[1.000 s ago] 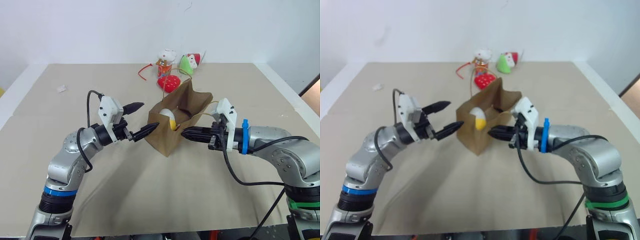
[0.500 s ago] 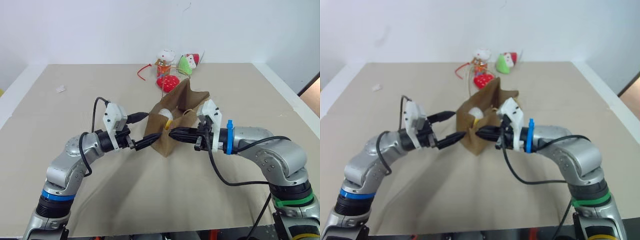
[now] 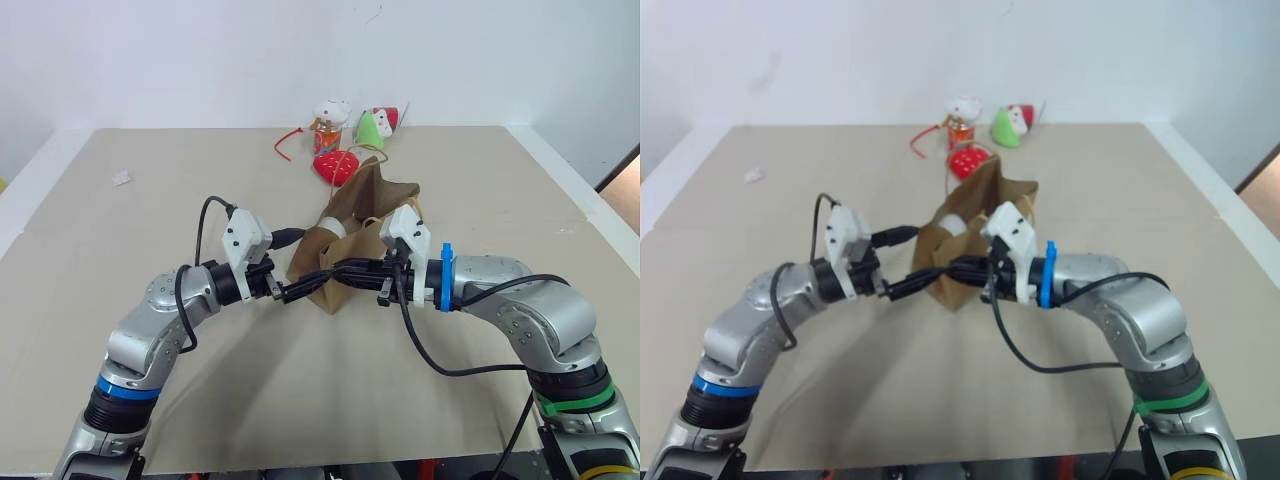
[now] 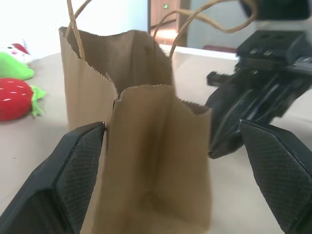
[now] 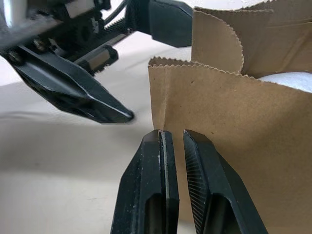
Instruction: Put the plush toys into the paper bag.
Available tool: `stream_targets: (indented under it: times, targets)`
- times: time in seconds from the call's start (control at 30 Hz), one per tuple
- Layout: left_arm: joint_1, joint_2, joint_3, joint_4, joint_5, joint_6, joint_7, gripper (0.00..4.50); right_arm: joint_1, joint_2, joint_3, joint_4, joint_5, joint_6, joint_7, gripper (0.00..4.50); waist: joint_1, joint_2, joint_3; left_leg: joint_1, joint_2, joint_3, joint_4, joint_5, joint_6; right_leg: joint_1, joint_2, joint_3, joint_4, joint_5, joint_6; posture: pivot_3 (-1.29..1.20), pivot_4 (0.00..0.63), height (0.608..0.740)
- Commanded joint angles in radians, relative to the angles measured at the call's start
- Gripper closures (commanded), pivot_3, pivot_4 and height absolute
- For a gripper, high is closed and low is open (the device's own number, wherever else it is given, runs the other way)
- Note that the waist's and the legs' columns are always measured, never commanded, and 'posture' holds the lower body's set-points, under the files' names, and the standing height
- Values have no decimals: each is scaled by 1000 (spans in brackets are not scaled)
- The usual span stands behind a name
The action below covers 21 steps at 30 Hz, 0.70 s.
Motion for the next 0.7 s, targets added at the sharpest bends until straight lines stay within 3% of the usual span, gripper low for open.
stream_targets:
  times: [0.03, 0.37, 0.43, 0.47, 0.7]
  targets:
    - [-48, -30, -19, 10, 35, -32, 18, 0, -30, 8, -16, -16, -1, -14, -3, 3856, 0, 0, 0, 0, 0, 0, 0, 0, 0, 0, 0, 0, 0, 0, 0, 0, 150, 740]
    - [-100, -94, -24, 69, 64, -11, 84, 0, -22, 1, -17, -28, -11, -11, -8, 3856, 1, 0, 0, 0, 0, 0, 0, 0, 0, 0, 0, 0, 0, 1, 2, 0, 150, 740]
    - [-109, -97, -28, 82, 76, -4, 92, 533, -21, 0, -16, -30, -12, -12, -9, 3977, 0, 0, 0, 0, 0, 0, 0, 0, 0, 0, 0, 0, 0, 1, 2, 0, 150, 740]
    - [-110, -94, -30, 85, 81, -5, 92, 585, -21, 0, -16, -30, -13, -12, -9, 3977, 1, 0, 0, 0, 0, 0, 0, 0, 0, 0, 0, 0, 0, 2, 3, 0, 150, 740]
    - [-116, -83, -33, 99, 96, 2, 78, 3292, -29, 5, -16, -22, -18, -19, -7, 3977, 0, 0, 0, 0, 0, -1, 0, 0, 0, 0, 0, 0, 0, 2, 3, 0, 150, 740]
